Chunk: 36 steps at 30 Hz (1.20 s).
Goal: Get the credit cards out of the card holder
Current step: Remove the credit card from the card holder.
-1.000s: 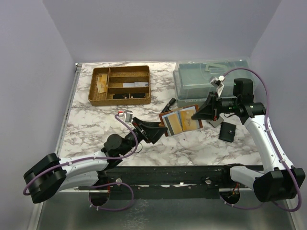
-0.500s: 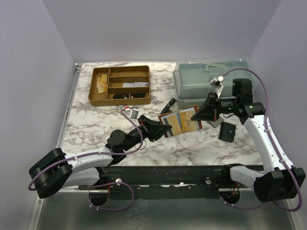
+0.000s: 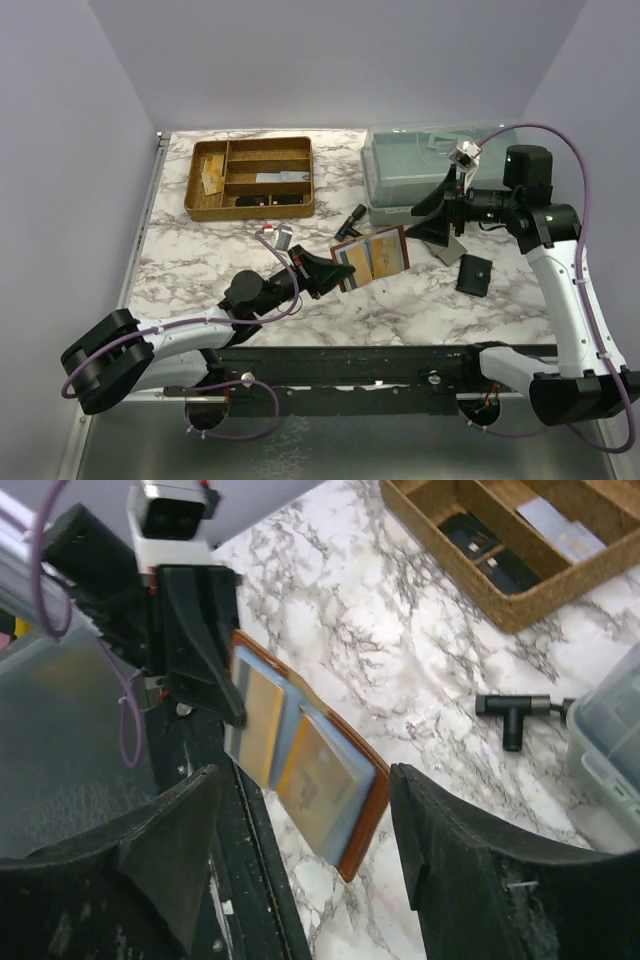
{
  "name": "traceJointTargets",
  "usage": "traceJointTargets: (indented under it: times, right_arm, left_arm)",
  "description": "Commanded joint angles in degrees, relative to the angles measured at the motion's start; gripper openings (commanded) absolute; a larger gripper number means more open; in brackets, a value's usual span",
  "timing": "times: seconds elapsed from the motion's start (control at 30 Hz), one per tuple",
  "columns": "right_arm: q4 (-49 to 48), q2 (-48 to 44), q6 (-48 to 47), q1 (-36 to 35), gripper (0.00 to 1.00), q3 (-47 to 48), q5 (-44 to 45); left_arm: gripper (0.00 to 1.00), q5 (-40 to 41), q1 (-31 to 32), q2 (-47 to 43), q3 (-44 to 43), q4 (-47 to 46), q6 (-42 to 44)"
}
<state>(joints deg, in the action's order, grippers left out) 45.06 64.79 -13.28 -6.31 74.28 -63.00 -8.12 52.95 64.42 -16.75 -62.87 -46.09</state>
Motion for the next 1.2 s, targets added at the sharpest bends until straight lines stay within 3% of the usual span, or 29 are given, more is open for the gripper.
traceJointTargets:
  times: [0.0,0.1,0.37,0.73,0.97,1.17]
  right_arm:
    - [8.6,0.4,-6.2,-0.1,0.73,2.1,-8.1]
    - [12.0,3.5,-8.6,-2.3,0.73,-1.6,-14.8]
    - [-2.6,3.1,3.2,-6.1,0.72,-11.9,-13.5]
    - [-11.6,3.8,12.6,-6.3,0.69,-15.8,-3.6]
    - [-13.9,4.5,15.7,-6.3,0.68,-16.7,-6.6]
    - [-14.4,4.7,17.0,-6.4,0.64,-17.2,-6.2]
  left_arm:
    - [0.0,0.1,-0.1,1.1,-1.3,0.0,-0.2]
    - [0.0,-1.3,-0.1,3.0,-3.6,-0.1,-0.2]
    - [0.0,-3.5,-0.1,8.8,-8.1,-3.9,-2.2]
    - [0.0,-4.9,-0.1,13.3,-8.2,-11.1,-4.6]
    - [0.0,-6.5,-0.1,17.7,-8.2,-19.8,-7.1]
    - [0.0,-7.3,-0.1,19.7,-9.6,-21.8,-7.6]
